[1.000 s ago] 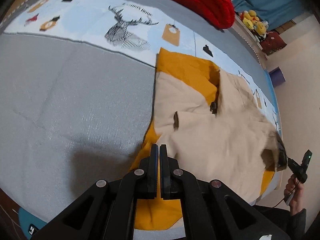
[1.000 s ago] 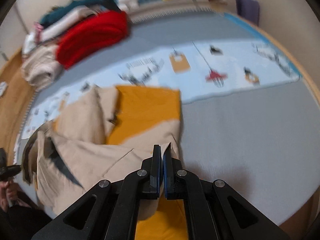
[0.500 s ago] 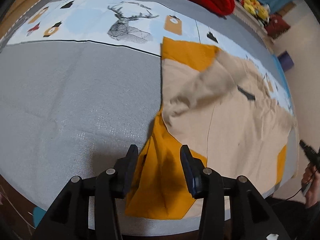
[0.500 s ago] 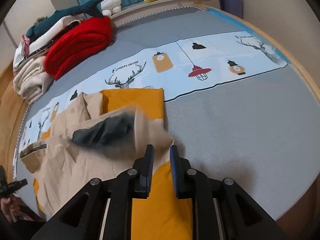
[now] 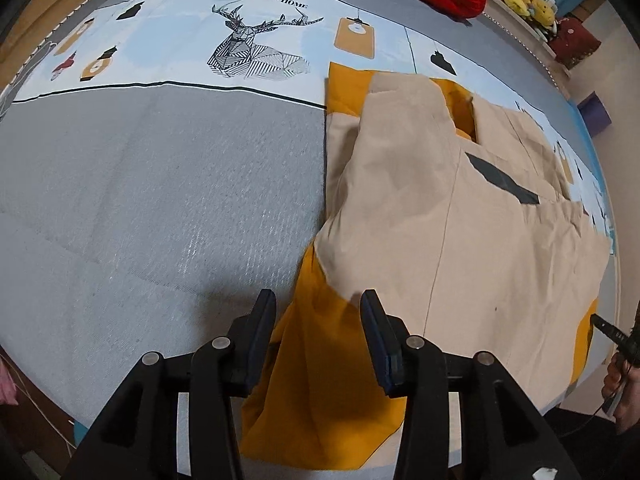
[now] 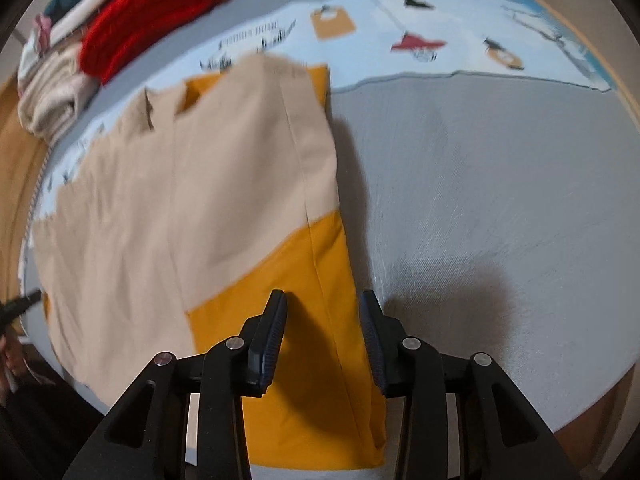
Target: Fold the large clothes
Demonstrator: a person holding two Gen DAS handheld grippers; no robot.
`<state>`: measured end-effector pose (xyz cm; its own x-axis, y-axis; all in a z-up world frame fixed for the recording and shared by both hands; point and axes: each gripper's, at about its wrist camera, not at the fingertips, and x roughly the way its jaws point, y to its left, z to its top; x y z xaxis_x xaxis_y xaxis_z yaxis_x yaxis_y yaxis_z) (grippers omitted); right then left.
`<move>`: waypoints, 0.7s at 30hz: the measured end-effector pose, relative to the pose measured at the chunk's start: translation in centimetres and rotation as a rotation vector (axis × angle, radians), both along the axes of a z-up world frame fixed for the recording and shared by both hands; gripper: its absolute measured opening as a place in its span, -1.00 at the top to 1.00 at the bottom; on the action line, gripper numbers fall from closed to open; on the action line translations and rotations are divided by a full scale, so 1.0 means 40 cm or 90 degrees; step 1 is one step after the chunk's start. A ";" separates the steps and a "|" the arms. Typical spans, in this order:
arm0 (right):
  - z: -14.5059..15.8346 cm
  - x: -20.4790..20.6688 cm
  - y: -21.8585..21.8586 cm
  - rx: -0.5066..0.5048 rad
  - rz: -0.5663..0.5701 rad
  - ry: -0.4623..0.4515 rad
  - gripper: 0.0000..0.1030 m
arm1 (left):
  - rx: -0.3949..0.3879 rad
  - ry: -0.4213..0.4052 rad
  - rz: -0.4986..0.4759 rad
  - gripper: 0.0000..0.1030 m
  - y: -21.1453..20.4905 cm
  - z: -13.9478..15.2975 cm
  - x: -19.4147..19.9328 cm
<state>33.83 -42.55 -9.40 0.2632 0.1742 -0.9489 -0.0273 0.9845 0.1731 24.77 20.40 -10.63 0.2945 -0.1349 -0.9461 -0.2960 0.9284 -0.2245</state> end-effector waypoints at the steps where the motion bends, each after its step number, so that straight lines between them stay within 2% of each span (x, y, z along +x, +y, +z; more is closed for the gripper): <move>1: -0.005 0.003 0.005 -0.002 0.004 -0.001 0.24 | 0.001 0.000 0.002 0.22 -0.002 0.000 0.005; 5: -0.009 0.011 0.029 -0.021 0.026 -0.009 0.29 | 0.003 -0.006 -0.001 0.22 -0.015 0.001 0.027; 7: -0.001 0.011 0.046 -0.030 0.044 -0.022 0.73 | 0.010 -0.008 -0.014 0.22 -0.029 0.000 0.037; 8: 0.006 0.009 0.055 -0.038 0.054 -0.032 0.75 | 0.018 -0.008 -0.021 0.23 -0.037 0.000 0.042; 10: 0.029 0.006 0.069 -0.046 0.068 -0.056 0.89 | 0.043 -0.012 -0.041 0.42 -0.053 0.000 0.051; 11: 0.049 0.001 0.076 -0.045 0.073 -0.078 0.90 | 0.054 -0.010 -0.050 0.75 -0.059 -0.003 0.056; 12: 0.068 -0.001 0.080 -0.041 0.074 -0.095 0.91 | 0.062 -0.008 -0.055 0.86 -0.061 -0.005 0.057; 13: 0.086 -0.003 0.080 -0.036 0.069 -0.114 0.92 | 0.076 -0.013 -0.058 0.90 -0.061 -0.001 0.059; 16: 0.134 0.001 0.073 -0.014 0.037 -0.162 0.92 | 0.131 -0.085 -0.018 0.96 -0.035 0.058 0.056; 18: 0.158 0.008 0.069 -0.015 0.012 -0.196 0.93 | 0.126 -0.141 0.019 0.96 -0.008 0.097 0.050; 21: 0.187 0.030 0.079 -0.013 -0.017 -0.242 0.93 | 0.153 -0.166 0.031 0.96 -0.009 0.116 0.057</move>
<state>35.03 -39.41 -1.91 0.6006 0.1447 -0.7864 -0.0605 0.9889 0.1358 27.07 20.02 -6.00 0.5306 0.1020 -0.8414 -0.3028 0.9501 -0.0758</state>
